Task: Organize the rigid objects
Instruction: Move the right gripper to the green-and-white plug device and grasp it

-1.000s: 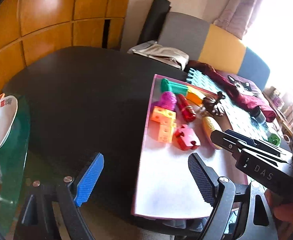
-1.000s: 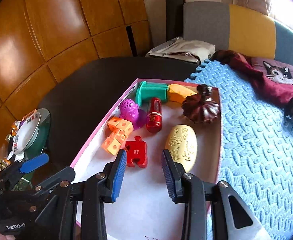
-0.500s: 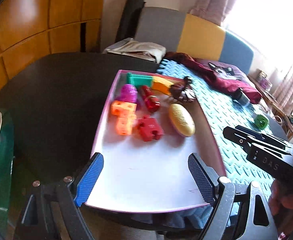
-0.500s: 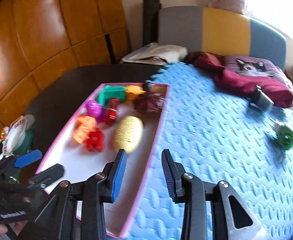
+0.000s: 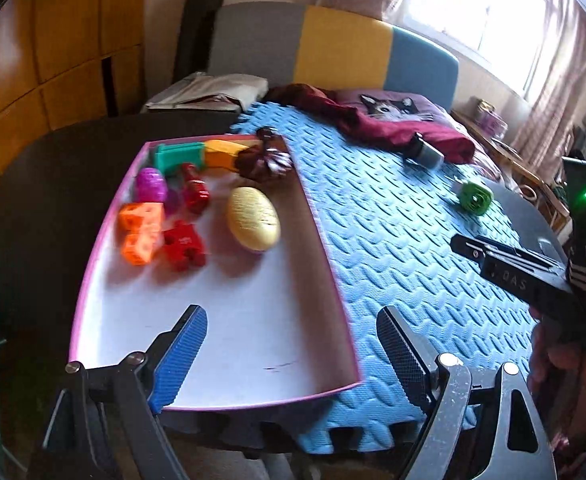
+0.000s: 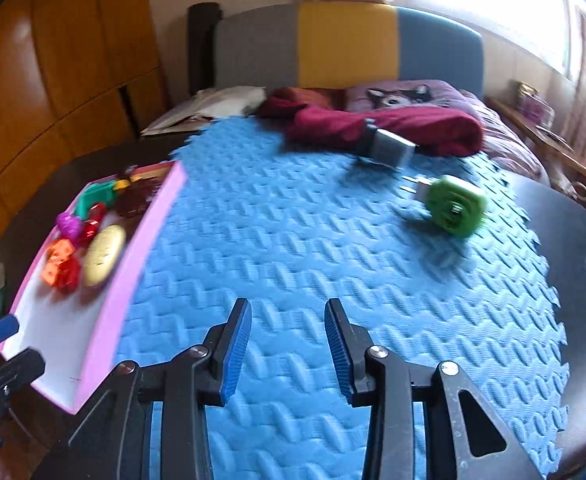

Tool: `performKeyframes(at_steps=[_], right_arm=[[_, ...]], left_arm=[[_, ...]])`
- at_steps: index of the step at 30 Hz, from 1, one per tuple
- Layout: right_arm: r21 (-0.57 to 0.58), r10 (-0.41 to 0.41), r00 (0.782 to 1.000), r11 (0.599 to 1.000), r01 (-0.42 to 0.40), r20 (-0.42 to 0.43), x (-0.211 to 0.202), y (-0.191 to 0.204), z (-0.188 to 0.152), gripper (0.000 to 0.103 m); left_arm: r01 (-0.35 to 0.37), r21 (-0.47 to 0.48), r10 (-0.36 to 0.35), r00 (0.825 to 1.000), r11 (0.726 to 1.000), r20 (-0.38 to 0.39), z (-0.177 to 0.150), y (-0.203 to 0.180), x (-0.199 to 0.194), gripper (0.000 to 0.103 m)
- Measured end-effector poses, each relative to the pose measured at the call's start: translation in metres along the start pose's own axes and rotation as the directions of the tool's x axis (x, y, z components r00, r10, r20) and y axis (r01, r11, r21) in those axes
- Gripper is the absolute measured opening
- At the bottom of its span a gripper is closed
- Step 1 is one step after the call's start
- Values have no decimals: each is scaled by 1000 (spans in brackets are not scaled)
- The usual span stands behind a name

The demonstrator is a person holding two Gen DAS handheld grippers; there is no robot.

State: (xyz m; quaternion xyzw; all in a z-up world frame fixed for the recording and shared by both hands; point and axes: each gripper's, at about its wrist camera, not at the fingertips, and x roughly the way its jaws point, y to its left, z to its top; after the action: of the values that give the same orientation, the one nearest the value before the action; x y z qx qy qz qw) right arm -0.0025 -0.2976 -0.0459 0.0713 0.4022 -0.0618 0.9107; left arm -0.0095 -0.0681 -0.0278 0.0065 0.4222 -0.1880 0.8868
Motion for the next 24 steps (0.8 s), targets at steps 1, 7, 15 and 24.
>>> performKeyframes(at_steps=[1,7,15,24], right_arm=[[7,-7,1000,1000,7,-1,1,-6,0,38],[64,-50,999,997,50,3,6,-54,7,38],[254,-117,991,962,98,63,8,-145,70,38],[313,-82,996,946,88,-31,52,-174,91,38]], left_arm=[[2,8,-2,1000,1000,-4,1,-6,1,89],[19,48,-18,1000,999,-19,8,-31,8,92],[22,92,-19,999,996,-31,14,-55,16,96],[4,108,0,1000,994,-29,15,-54,14,96]])
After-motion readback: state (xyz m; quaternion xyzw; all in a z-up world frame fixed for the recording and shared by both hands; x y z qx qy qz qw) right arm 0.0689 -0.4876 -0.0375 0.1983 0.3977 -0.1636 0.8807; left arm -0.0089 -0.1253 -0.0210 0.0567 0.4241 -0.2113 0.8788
